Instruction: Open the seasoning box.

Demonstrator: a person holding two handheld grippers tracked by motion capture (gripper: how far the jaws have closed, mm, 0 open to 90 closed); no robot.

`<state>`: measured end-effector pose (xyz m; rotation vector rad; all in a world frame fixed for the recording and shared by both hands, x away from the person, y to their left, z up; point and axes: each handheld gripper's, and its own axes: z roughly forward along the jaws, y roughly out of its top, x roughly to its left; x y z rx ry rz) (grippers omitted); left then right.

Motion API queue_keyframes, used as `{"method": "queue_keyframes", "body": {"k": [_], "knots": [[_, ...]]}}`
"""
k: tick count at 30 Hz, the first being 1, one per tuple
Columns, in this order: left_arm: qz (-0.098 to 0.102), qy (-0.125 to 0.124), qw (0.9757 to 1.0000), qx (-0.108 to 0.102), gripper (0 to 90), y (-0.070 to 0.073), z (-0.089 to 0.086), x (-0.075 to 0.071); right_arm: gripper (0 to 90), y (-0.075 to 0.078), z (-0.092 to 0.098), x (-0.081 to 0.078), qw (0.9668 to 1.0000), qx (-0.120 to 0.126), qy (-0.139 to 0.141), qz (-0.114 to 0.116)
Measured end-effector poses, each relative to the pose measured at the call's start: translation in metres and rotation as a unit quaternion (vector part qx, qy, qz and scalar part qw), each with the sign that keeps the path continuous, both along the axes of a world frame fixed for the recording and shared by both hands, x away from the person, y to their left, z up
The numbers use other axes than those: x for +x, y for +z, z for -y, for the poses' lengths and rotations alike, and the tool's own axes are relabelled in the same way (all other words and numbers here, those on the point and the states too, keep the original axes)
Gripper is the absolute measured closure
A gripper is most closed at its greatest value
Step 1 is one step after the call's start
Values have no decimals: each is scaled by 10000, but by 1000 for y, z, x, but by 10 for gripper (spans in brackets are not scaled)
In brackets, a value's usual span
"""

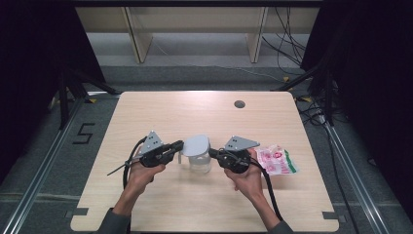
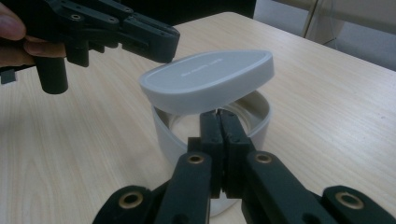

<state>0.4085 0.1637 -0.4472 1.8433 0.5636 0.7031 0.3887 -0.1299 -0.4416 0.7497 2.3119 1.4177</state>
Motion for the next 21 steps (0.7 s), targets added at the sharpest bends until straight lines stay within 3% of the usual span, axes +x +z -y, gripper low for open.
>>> {"method": "queue_keyframes", "body": {"k": [3, 5, 6, 8, 11, 19, 21], "knots": [[13, -1, 10000, -18, 814, 2, -4, 0, 900, 3, -3, -3, 9997, 108, -67, -195], [42, -36, 10000, -83, 779, 5, -7, -1, 900, 4, -5, -2, 9999, 128, 31, -100], [64, -31, 9999, -89, 758, 7, -10, -2, 900, 4, -6, -3, 9996, 162, -80, -203], [62, -37, 9999, -91, 697, 9, -15, -3, 900, 5, -6, 0, 9999, 126, -18, 22], [-3, -56, 10000, -52, 629, 9, -20, -8, 900, 7, -7, 0, 9999, 130, 22, -2], [-145, -15, 9997, 212, 500, -2, -33, -20, 900, 12, -13, 0, 9998, 187, -12, -103], [-192, 31, 9994, 295, 473, -4, -34, -21, 900, 14, -15, 0, 9998, 192, -22, 7]]}}
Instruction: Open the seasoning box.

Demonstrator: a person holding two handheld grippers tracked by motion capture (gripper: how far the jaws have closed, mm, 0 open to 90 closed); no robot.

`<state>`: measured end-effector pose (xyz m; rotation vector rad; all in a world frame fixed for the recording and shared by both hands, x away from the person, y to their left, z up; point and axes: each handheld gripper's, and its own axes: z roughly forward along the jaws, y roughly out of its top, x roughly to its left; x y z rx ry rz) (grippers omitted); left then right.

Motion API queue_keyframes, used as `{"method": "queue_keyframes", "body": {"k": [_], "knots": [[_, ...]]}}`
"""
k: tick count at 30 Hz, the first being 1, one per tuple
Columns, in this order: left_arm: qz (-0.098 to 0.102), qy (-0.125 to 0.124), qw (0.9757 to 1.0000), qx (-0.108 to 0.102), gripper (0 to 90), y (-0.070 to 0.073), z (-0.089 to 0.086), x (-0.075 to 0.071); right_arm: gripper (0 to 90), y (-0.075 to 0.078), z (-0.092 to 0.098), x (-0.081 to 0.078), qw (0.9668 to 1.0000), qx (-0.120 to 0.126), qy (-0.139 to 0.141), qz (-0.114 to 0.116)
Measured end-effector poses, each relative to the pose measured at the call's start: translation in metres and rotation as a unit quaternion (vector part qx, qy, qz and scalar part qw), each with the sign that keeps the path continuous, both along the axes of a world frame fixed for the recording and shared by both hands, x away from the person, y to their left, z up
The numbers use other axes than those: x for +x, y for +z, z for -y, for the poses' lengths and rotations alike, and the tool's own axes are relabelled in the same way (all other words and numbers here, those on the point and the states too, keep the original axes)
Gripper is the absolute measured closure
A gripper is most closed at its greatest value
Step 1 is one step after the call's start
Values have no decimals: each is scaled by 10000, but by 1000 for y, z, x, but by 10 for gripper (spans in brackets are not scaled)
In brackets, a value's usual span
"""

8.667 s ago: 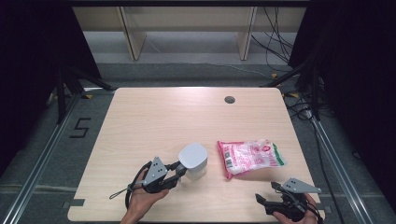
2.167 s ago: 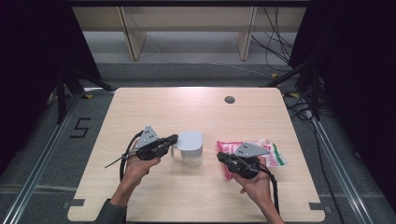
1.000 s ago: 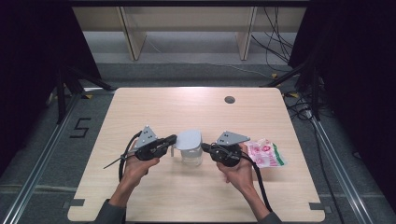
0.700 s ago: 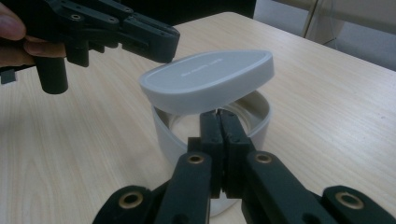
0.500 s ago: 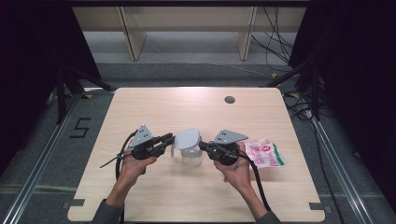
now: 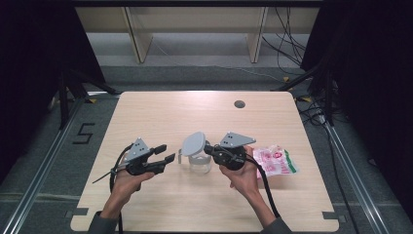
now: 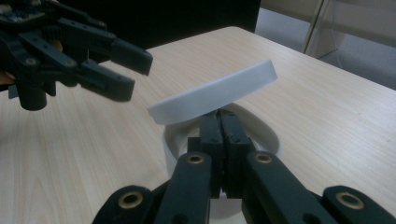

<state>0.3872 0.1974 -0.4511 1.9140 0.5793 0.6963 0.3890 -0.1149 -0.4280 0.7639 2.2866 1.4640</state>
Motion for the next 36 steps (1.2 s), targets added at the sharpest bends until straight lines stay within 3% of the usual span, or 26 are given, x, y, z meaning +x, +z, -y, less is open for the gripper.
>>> {"method": "queue_keyframes", "body": {"k": [1, 3, 5, 10, 11, 12, 13, 17, 19, 21, 23, 26, 27, 30, 34, 35, 36], "knots": [[7, -22, 10000, -12, 466, -2, 0, -1, 900, 0, -2, 0, 10000, 24, 1, 66], [-54, -15, 10000, 68, 446, -4, 0, -4, 900, 2, -5, 1, 9999, 26, 126, 12], [-59, -6, 9999, 81, 431, -6, 0, -9, 900, 3, -7, -1, 10000, -2, 69, -72], [-38, -21, 10000, 78, 396, -9, -3, -19, 900, 5, -13, 0, 9998, -26, 174, 58], [-61, -3, 9999, 84, 393, -9, -3, -21, 900, 6, -14, -1, 9999, -7, 89, 133], [-19, -19, 10000, 45, 385, -9, -3, -21, 900, 7, -15, -2, 9999, 27, 143, 28], [-49, 4, 9999, 92, 381, -8, -4, -23, 900, 8, -16, 0, 9997, -12, 230, 65], [-43, 1, 9999, 102, 369, -11, -4, -27, 900, 11, -22, -2, 9999, 55, 132, 76], [-65, -5, 9999, 144, 360, -12, -5, -28, 900, 12, -24, 0, 9995, 2, 276, 125], [-67, -21, 9999, 112, 354, -14, -5, -27, 900, 11, -29, -1, 9997, 80, 195, 102], [-65, -1, 9999, 149, 353, -15, -7, -27, 900, 12, -32, -1, 9993, 43, 293, 209], [-91, 7, 9998, 179, 350, -17, -7, -28, 900, 12, -36, -3, 9993, 111, 337, 142], [-102, -8, 9999, 116, 348, -18, -6, -28, 900, 12, -36, -3, 9993, 74, 311, 181], [-93, 22, 9998, 185, 344, -17, -8, -29, 895, 13, -34, -4, 9993, 26, 358, 112], [-67, 10, 9999, 159, 333, -17, -9, -30, 875, 14, -27, -11, 9994, 112, 307, 69], [-42, 14, 9999, 154, 329, -18, -9, -30, 861, 14, -23, -11, 9991, 76, 342, 229], [-51, 17, 9999, 145, 326, -19, -9, -30, 847, 14, -18, -14, 9994, 98, 317, 86]]}}
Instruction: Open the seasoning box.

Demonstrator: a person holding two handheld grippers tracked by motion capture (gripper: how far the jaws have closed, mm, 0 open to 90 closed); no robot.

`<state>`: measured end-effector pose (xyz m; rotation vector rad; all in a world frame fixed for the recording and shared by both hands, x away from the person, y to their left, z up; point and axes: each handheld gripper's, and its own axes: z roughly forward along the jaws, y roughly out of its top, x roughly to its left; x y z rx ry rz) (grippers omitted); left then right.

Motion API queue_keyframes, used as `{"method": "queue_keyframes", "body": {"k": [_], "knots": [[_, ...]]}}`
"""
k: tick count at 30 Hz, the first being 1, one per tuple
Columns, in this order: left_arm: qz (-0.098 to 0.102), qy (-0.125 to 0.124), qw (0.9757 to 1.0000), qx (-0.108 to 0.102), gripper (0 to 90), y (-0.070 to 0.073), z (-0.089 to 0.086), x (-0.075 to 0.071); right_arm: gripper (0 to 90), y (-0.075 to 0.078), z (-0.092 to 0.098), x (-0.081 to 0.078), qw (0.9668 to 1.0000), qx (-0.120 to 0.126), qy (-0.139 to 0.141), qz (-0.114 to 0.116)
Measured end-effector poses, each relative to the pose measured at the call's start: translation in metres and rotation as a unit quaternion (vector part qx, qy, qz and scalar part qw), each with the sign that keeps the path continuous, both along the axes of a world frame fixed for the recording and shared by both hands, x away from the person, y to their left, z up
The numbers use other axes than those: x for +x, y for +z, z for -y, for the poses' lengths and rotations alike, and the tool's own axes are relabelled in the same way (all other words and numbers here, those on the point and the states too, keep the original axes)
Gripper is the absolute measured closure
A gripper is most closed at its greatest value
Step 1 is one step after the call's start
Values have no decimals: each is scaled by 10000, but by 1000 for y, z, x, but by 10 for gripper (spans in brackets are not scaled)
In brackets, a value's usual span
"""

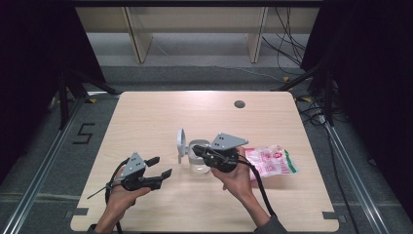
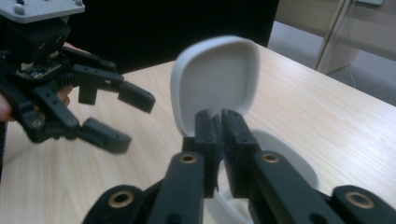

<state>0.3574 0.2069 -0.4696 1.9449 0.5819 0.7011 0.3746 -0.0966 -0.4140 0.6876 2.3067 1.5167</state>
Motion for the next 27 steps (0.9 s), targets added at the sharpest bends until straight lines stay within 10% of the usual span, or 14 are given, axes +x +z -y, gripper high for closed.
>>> {"method": "queue_keyframes", "body": {"k": [11, 17, 27], "knots": [[-59, 16, 9999, 85, 310, -1, -1, -2, 739, -9, 60, -25, 9988, 89, -441, -183], [-16, -6, 10000, 20, 307, -1, -1, -1, 842, -19, 76, -33, 9971, -16, -684, -322], [-36, 32, 9999, 90, 306, 1, -3, -2, 900, -40, 92, -28, 9940, -622, -852, -276]]}}
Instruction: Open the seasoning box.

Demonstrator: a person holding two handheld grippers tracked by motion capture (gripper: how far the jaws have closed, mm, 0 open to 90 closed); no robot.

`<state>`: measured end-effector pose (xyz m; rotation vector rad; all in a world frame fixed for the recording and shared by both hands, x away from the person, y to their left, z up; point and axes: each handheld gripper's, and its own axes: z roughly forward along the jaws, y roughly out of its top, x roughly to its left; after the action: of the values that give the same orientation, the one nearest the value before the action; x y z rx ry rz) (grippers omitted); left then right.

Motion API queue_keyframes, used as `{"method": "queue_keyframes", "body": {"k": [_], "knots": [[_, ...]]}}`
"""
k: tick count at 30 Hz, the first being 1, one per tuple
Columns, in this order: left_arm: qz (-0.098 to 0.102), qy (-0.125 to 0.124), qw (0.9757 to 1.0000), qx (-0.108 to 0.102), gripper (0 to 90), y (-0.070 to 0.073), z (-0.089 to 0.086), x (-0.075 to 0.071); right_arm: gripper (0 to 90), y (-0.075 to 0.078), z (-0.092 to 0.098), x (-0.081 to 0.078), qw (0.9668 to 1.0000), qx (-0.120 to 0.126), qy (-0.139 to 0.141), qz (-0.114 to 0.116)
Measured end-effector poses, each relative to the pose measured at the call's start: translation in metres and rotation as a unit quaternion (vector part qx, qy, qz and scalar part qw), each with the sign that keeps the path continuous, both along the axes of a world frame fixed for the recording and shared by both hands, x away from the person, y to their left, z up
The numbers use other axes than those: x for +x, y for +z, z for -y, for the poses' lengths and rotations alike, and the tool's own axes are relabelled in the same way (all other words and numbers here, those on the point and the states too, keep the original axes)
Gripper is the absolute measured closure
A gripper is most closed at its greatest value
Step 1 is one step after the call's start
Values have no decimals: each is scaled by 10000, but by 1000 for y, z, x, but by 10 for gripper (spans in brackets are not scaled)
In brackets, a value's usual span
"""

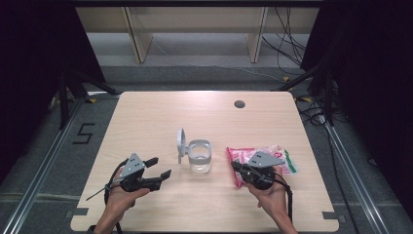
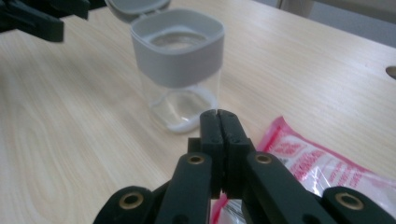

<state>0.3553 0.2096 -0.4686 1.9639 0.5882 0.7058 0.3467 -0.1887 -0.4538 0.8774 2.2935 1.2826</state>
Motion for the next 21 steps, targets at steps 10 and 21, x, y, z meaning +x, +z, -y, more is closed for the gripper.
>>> {"method": "queue_keyframes", "body": {"k": [10, 21], "knots": [[14, -36, 10000, -66, 304, -2, 1, 1, 900, -18, -8, 6, 9984, -535, -74, -143], [-8, -7, 10000, 41, 302, 0, 1, 0, 900, -34, -18, 6, 9958, -803, 26, -449]]}}
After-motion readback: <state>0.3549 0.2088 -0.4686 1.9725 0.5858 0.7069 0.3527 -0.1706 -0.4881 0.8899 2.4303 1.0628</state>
